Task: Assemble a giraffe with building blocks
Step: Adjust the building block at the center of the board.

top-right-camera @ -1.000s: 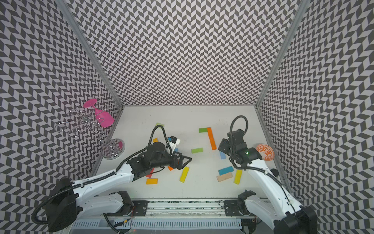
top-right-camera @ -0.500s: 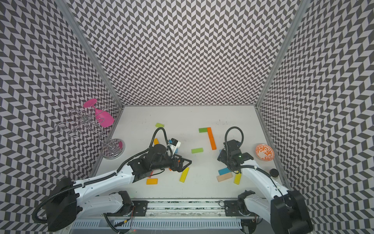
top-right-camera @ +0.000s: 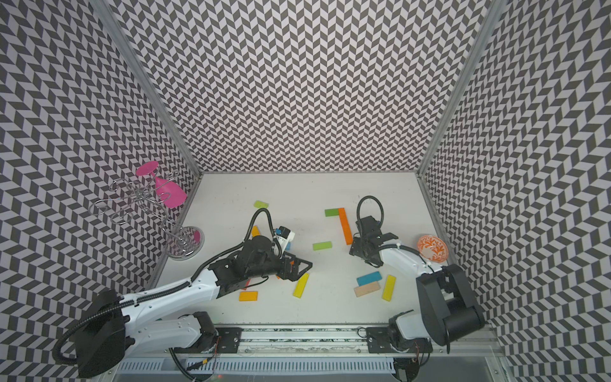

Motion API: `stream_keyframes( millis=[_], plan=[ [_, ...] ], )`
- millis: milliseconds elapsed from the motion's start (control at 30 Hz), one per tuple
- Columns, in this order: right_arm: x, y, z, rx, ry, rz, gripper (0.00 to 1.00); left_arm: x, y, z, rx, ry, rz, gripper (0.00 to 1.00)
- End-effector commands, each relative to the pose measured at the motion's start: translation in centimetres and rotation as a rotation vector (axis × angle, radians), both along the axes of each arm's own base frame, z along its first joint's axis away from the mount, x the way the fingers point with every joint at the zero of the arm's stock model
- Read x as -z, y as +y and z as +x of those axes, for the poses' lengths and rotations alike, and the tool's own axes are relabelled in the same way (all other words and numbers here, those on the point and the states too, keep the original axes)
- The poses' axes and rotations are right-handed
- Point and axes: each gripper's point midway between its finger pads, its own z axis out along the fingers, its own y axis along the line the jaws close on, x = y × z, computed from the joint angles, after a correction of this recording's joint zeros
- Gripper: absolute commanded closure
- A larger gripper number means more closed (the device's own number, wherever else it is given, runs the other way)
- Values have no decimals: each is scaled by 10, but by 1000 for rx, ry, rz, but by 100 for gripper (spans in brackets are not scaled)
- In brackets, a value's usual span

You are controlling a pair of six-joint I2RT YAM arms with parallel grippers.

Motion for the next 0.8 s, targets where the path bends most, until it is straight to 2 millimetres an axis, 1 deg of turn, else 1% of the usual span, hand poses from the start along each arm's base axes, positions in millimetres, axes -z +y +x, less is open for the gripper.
stream_keyframes(
  millis=[0, 100, 267, 333, 467, 500, 633, 767],
  plan=[
    [1, -3, 15, 7, -27, -34, 19, -8, -2, 2, -4, -21, -8, 2],
    [8, -1, 16, 0, -7, -32, 23, -10, -2, 2, -4, -21, -12, 2],
    [14, -3, 14, 6, 2, -37, 34, -9, 1, 1, -11, -26, -10, 2],
    [14, -7, 13, 17, 2, -48, 41, -9, 1, 1, -11, -26, -10, 2],
    [13, -20, 13, 68, -5, -59, 61, -8, 1, 1, -10, -25, -10, 2],
    [13, -24, 13, 85, -7, -58, 64, -8, 1, 2, -10, -26, -10, 2],
    [12, -39, 7, 146, -11, -53, 67, -10, 1, 2, -11, -30, -11, 2],
    [9, -57, -2, 232, -32, -50, 67, -9, 2, 2, -12, -32, -10, 2]
  ],
)
